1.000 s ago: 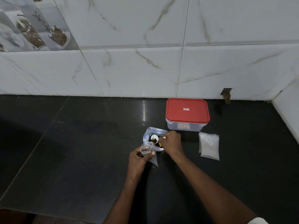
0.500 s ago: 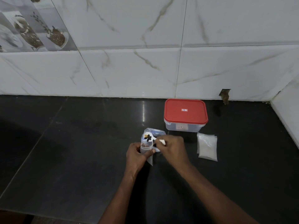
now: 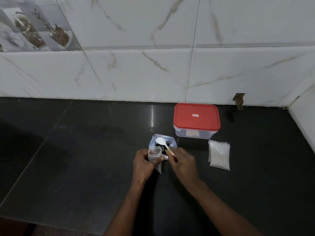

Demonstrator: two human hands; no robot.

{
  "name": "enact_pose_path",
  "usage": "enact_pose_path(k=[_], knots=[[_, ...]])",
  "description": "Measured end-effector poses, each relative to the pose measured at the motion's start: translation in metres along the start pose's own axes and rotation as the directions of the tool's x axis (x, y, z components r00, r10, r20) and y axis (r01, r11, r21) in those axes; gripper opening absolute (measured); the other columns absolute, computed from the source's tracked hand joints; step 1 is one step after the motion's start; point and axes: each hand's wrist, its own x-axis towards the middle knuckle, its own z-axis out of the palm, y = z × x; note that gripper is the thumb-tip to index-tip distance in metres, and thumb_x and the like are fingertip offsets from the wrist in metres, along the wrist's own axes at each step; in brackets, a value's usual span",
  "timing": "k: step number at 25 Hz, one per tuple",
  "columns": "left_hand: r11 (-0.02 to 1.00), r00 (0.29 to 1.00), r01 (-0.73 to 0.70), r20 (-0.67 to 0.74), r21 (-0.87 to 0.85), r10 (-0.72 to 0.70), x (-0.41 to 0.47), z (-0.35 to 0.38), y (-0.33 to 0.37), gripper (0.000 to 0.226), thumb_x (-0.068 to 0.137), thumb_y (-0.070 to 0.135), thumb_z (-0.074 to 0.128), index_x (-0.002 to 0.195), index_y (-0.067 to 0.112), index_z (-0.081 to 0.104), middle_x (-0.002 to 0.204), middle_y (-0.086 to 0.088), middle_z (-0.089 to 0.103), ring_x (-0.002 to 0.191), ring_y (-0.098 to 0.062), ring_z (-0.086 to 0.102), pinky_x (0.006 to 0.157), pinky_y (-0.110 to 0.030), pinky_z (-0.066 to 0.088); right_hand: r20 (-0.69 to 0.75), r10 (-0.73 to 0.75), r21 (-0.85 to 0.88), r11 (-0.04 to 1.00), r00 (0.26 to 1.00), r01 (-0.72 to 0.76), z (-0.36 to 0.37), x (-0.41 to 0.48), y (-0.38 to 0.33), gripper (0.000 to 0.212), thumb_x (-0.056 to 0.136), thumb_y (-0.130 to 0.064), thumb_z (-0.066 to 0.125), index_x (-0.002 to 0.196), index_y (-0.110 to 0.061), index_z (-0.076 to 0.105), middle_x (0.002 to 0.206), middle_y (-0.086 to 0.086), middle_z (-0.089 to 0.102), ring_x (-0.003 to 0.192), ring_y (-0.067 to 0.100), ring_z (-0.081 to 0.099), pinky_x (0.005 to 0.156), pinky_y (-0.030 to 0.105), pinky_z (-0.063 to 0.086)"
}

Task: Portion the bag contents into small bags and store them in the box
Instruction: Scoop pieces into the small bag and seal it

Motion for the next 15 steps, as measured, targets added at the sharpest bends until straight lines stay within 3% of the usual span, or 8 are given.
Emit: enact_pose_path(k=[2, 4, 5, 7, 9, 11, 13, 15], knots=[[1.0, 1.0, -0.017, -0.022, 0.001, 0.017, -0.004, -0.002, 0.002, 0.047, 0.06, 0.049, 0.091, 0.095, 0.023, 0.074, 0.105, 0.001, 0.071, 0.094, -0.009, 0.072, 0.076, -0.023, 0.056, 0.135, 0.442, 0.213, 0.861, 0.887, -0.462, -0.001, 0.018, -0.004, 0.007, 0.089, -0.014, 0.065, 0.092, -0.011, 0.07, 0.065, 0.005, 0.066, 0.048, 0.014, 0.058, 0.049, 0.029, 0.049], [0.999, 0.996, -0.043, -0.081, -0.022, 0.041, -0.009, -0.004, 0.006, 0.039, 0.066, 0.032, 0.093, 0.097, 0.022, 0.072, 0.107, 0.003, 0.068, 0.094, -0.007, 0.07, 0.076, -0.021, 0.054, 0.363, 0.603, 0.214, 0.688, 0.71, -0.693, 0.0, 0.029, -0.009, 0.011, 0.09, -0.02, 0.065, 0.095, -0.01, 0.065, 0.067, 0.01, 0.067, 0.044, 0.019, 0.06, 0.044, 0.03, 0.048], [0.997, 0.994, -0.064, -0.095, -0.038, 0.06, -0.012, -0.004, 0.008, 0.038, 0.067, 0.027, 0.093, 0.098, 0.023, 0.071, 0.107, 0.004, 0.068, 0.094, -0.007, 0.07, 0.077, -0.022, 0.055, 0.425, 0.584, 0.121, 0.721, 0.692, -0.683, 0.002, 0.032, -0.009, 0.014, 0.092, -0.023, 0.063, 0.098, -0.011, 0.063, 0.073, 0.014, 0.068, 0.052, 0.023, 0.063, 0.047, 0.031, 0.051], [0.993, 0.988, -0.11, -0.117, -0.051, 0.104, -0.017, -0.006, 0.015, 0.038, 0.066, 0.025, 0.093, 0.098, 0.025, 0.072, 0.106, 0.006, 0.069, 0.093, -0.007, 0.071, 0.078, -0.026, 0.057, 0.531, 0.502, -0.175, 0.853, 0.683, -0.492, 0.003, 0.037, -0.014, 0.026, 0.098, -0.031, 0.052, 0.112, -0.011, 0.06, 0.095, 0.017, 0.068, 0.083, 0.032, 0.067, 0.067, 0.035, 0.053], [0.992, 0.986, -0.114, -0.13, -0.056, 0.106, -0.018, -0.006, 0.023, 0.037, 0.066, 0.024, 0.093, 0.097, 0.023, 0.073, 0.101, 0.006, 0.072, 0.089, -0.005, 0.071, 0.076, -0.023, 0.056, 0.563, 0.494, -0.39, 0.865, 0.662, -0.314, -0.004, 0.041, -0.02, 0.038, 0.102, -0.039, 0.04, 0.123, -0.012, 0.055, 0.109, 0.016, 0.067, 0.1, 0.034, 0.063, 0.075, 0.034, 0.045], [0.991, 0.987, -0.112, -0.123, -0.073, 0.103, -0.019, -0.006, 0.032, 0.036, 0.067, 0.022, 0.093, 0.097, 0.02, 0.074, 0.094, 0.007, 0.076, 0.084, -0.003, 0.072, 0.07, -0.016, 0.054, 0.474, 0.461, -0.487, 0.847, 0.75, -0.213, -0.018, 0.041, -0.024, 0.043, 0.103, -0.047, 0.032, 0.125, -0.016, 0.052, 0.107, 0.014, 0.068, 0.099, 0.034, 0.065, 0.074, 0.036, 0.046], [0.986, 0.985, -0.146, -0.101, -0.08, 0.138, -0.02, -0.005, 0.043, 0.031, 0.07, 0.022, 0.091, 0.097, 0.019, 0.075, 0.089, 0.007, 0.077, 0.079, 0.0, 0.072, 0.067, -0.013, 0.053, 0.293, 0.328, -0.3, 0.923, 0.898, -0.239, -0.032, 0.037, -0.025, 0.041, 0.099, -0.051, 0.042, 0.121, -0.022, 0.058, 0.101, 0.004, 0.07, 0.091, 0.025, 0.067, 0.073, 0.035, 0.05], [0.979, 0.982, -0.181, -0.075, -0.095, 0.174, -0.022, 0.0, 0.055, 0.022, 0.076, 0.017, 0.086, 0.094, 0.019, 0.074, 0.085, 0.005, 0.077, 0.074, 0.002, 0.071, 0.062, -0.013, 0.053, 0.241, 0.214, 0.1, 0.965, 0.947, -0.244, -0.041, 0.033, -0.028, 0.035, 0.09, -0.045, 0.061, 0.12, -0.027, 0.062, 0.104, -0.007, 0.065, 0.088, 0.009, 0.064, 0.074, 0.028, 0.054]])
